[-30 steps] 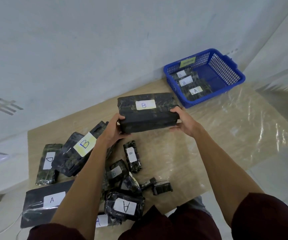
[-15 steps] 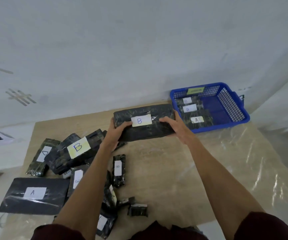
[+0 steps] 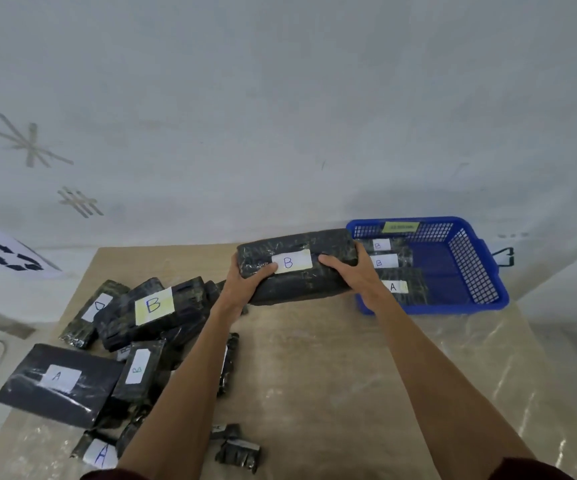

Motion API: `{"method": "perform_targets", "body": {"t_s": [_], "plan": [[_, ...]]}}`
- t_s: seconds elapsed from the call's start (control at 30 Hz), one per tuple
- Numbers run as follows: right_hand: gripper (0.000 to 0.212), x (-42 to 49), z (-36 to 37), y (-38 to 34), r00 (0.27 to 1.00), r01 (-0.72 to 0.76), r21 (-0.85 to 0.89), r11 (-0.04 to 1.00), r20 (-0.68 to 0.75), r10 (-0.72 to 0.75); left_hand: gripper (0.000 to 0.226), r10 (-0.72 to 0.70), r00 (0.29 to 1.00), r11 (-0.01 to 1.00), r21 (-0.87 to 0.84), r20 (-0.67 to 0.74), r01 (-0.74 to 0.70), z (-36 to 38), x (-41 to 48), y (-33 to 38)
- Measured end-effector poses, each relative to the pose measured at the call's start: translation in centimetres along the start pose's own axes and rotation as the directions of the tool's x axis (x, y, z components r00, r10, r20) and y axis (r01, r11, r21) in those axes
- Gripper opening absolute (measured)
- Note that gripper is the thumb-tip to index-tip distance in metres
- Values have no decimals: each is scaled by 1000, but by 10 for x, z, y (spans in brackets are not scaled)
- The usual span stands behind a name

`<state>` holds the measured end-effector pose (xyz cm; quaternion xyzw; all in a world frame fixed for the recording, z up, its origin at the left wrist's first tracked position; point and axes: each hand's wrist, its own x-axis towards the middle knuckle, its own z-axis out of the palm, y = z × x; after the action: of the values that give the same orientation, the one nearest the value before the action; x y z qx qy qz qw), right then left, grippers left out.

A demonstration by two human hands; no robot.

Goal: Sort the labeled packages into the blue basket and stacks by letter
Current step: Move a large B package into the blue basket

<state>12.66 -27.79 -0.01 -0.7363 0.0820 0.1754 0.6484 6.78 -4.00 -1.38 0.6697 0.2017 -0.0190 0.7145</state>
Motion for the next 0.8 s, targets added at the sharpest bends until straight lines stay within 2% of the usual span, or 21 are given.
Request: {"method": "perform_targets", "body": {"t_s": [0.07, 0.2, 0.37, 0.5, 0.57, 0.67, 0.8], "plan": [[110, 2, -5, -1, 1000, -1, 0, 1000, 6, 1, 74, 13, 1000, 1000, -9, 13, -13, 2, 4, 2], [126, 4, -7, -1, 999, 7, -8, 1000, -35, -7, 75, 37, 998, 999, 18, 58, -38, 4, 12, 12], [105, 3, -3, -12, 998, 53, 9, 999, -40, -53, 67, 65, 993, 998, 18, 95, -67, 1, 19, 27], [121, 5, -1, -18, 996, 84, 15, 996, -35, -83, 63, 63, 991, 998, -3, 114, -63, -4, 25, 34], [110, 6, 1, -20, 996, 86, 42, 995, -31, -85, 61, 53, 992, 998, -35, 114, -50, -6, 27, 36], [74, 8, 4, -23, 996, 82, 107, 991, -25, -80, 59, 71, 992, 996, -57, 105, -65, -8, 32, 38], [68, 12, 8, -24, 995, 89, 81, 993, -41, -86, 59, 73, 992, 996, -50, 102, -68, -11, 36, 39]]}}
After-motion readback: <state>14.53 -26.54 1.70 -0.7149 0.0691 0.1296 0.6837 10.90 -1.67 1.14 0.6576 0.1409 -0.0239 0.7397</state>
